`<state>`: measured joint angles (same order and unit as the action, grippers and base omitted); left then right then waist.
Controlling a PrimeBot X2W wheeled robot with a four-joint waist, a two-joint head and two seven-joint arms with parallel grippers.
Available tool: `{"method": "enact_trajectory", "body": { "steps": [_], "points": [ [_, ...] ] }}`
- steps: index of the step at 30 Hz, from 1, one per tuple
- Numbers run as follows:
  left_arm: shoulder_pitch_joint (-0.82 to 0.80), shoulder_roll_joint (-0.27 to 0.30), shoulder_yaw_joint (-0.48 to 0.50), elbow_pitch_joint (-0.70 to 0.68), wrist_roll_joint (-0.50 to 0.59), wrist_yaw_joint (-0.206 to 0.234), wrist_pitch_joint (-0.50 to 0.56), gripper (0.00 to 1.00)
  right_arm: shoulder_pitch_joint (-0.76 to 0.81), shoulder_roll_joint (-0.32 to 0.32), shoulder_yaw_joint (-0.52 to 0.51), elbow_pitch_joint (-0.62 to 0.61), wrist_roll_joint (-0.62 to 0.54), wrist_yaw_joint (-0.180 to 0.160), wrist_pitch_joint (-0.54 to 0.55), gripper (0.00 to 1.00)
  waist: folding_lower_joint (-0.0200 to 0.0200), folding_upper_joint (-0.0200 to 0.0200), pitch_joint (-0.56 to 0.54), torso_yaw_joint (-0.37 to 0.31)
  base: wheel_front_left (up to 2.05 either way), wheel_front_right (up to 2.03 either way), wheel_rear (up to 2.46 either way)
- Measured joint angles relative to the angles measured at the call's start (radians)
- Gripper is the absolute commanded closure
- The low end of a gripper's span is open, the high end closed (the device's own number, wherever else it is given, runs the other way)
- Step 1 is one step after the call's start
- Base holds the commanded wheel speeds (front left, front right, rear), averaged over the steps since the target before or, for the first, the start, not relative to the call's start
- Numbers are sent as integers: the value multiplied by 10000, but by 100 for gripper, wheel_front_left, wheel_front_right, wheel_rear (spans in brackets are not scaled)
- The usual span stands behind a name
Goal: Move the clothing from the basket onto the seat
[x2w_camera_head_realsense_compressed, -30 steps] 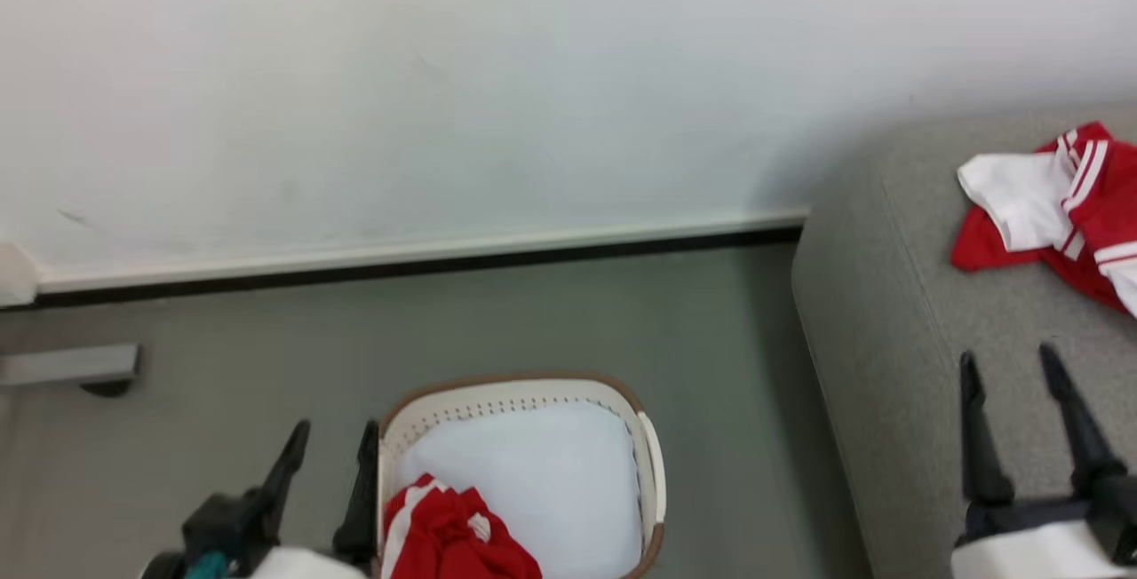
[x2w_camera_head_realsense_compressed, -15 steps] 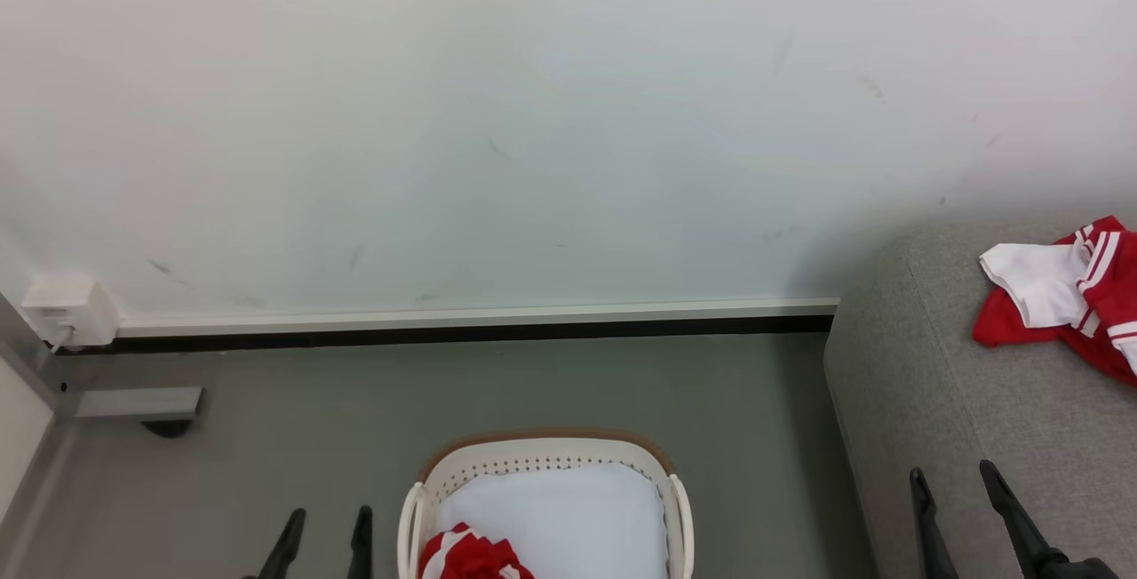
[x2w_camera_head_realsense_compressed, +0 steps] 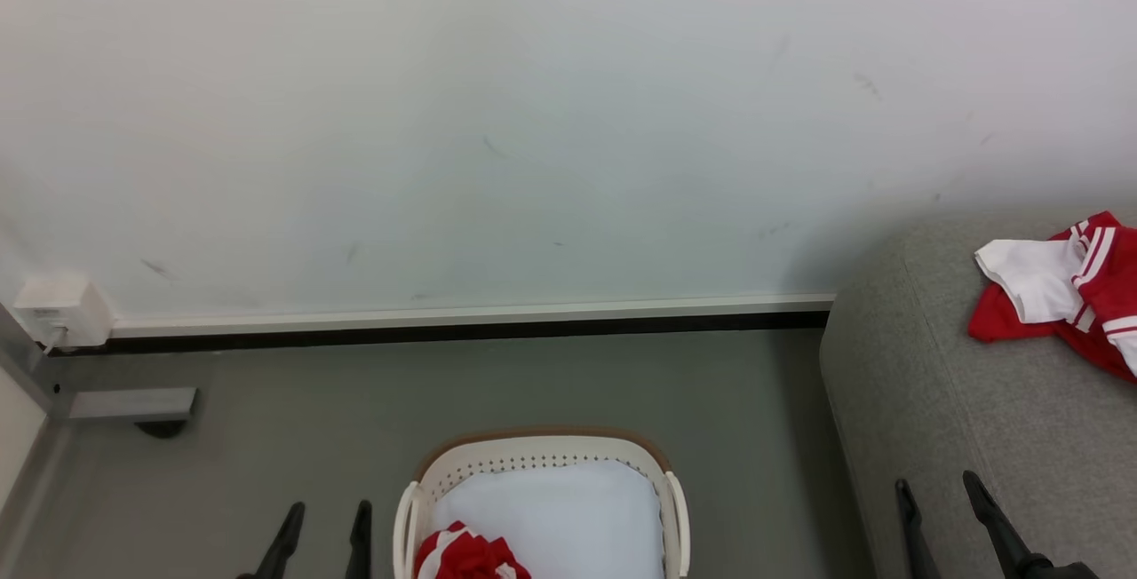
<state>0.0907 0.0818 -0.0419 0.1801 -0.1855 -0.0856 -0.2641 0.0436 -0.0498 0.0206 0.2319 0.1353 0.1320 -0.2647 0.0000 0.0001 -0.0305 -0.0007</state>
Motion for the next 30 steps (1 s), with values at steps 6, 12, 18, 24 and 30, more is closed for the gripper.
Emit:
{"method": "enact_trajectory", "body": {
  "steps": [6, 12, 18, 24, 30],
  "points": [
    [-221, -75, -10, 165, 209, -196, 0, 0, -111, 0, 59, -19, -2, 0, 0, 0, 0, 0, 244, -189, 0, 0, 0],
    [-1333, 15, -453, 1229, 644, -290, -2, 0, -559, 0, 82, -226, -94, 0, -2, 0, 0, 0, 866, -405, 0, 0, 0],
    [-3144, 341, -1151, 3091, 1083, -374, 259, 0, -1316, 0, 209, -566, -88, 0, -2, 0, 2, 0, 2017, -683, 0, 0, 0],
    [-4911, 803, -1937, 4855, 1210, -418, 1586, 0, -2167, -4, 353, -1022, 86, 0, -2, 0, 3, 0, 3505, -1033, 0, 0, 0],
    [-6218, 1440, -2826, 6217, 1089, -458, 2721, 0, -2863, -4, 527, -1432, 435, 0, 0, 0, 4, 0, 5037, -1469, 0, 0, 0]
  ]
}}
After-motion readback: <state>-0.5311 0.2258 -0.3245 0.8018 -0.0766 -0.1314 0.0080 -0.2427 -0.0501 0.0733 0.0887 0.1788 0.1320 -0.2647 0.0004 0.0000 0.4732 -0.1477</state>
